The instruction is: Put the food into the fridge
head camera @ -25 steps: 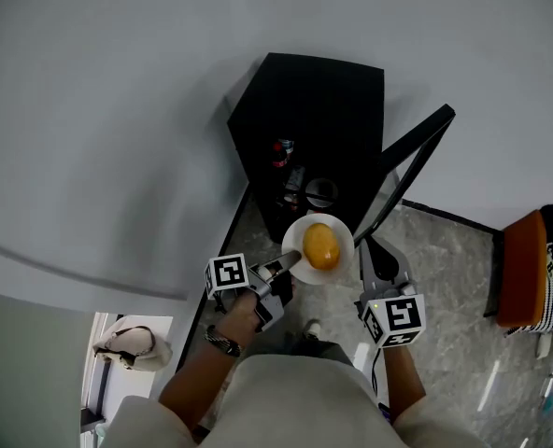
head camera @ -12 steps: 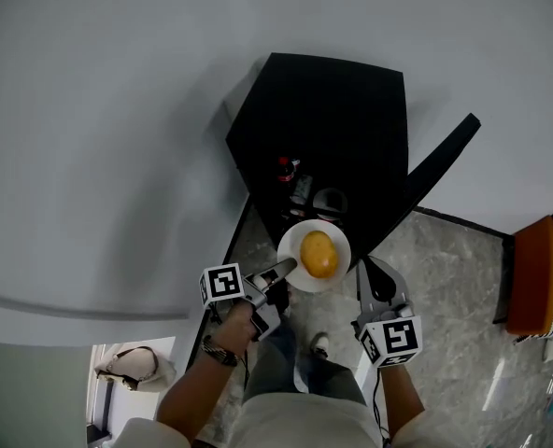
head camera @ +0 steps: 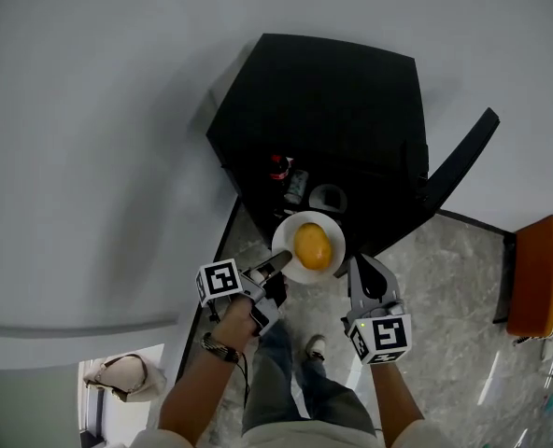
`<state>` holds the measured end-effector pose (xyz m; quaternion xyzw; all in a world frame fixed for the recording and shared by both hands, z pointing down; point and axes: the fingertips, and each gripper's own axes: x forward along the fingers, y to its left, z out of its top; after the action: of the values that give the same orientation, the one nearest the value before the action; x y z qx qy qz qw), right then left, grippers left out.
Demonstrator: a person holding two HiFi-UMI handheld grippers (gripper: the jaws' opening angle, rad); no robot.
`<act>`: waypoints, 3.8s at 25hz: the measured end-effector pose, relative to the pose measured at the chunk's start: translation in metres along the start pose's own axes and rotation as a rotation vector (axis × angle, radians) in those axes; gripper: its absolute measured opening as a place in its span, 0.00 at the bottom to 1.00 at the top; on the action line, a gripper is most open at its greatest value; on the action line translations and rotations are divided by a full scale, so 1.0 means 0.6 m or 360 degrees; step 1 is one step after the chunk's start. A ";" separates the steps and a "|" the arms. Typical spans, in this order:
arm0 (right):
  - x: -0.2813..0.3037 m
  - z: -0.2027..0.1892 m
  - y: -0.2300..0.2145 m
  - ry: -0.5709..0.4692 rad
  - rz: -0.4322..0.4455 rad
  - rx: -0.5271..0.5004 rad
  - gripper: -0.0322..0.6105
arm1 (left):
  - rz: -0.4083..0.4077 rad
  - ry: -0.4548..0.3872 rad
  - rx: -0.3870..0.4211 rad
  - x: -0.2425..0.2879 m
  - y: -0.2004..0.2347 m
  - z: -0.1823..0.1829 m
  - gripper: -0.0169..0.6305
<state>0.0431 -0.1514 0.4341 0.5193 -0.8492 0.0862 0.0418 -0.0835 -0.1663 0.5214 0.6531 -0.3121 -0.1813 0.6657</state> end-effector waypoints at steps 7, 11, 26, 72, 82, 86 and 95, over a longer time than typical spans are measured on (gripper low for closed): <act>0.034 -0.036 -0.023 0.0041 -0.0021 -0.0001 0.06 | 0.0036 -0.0040 0.0032 0.047 0.054 0.043 0.05; 0.046 -0.068 -0.026 0.0084 -0.0025 0.0016 0.06 | 0.0007 -0.0056 -0.0002 0.073 0.081 0.058 0.05; 0.075 -0.122 -0.017 0.0123 -0.0010 0.0011 0.06 | 0.0095 -0.0124 -0.0066 0.150 0.202 0.106 0.05; 0.047 -0.163 -0.066 0.0160 -0.0065 0.0055 0.06 | 0.0030 -0.0354 -0.0347 0.271 0.245 0.119 0.19; 0.049 -0.165 -0.062 0.0169 -0.0040 0.0055 0.06 | 0.0060 -0.0327 -0.0345 0.266 0.257 0.109 0.22; 0.049 -0.163 -0.063 0.0162 -0.0042 0.0057 0.06 | 0.0087 -0.0310 -0.0328 0.253 0.265 0.098 0.24; 0.045 -0.160 -0.065 0.0162 -0.0058 0.0065 0.06 | 0.0140 -0.0262 -0.0334 0.217 0.259 0.041 0.19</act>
<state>0.0637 -0.1742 0.5368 0.5304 -0.8344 0.1291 0.0759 -0.0288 -0.2567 0.6964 0.5485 -0.3733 -0.2367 0.7098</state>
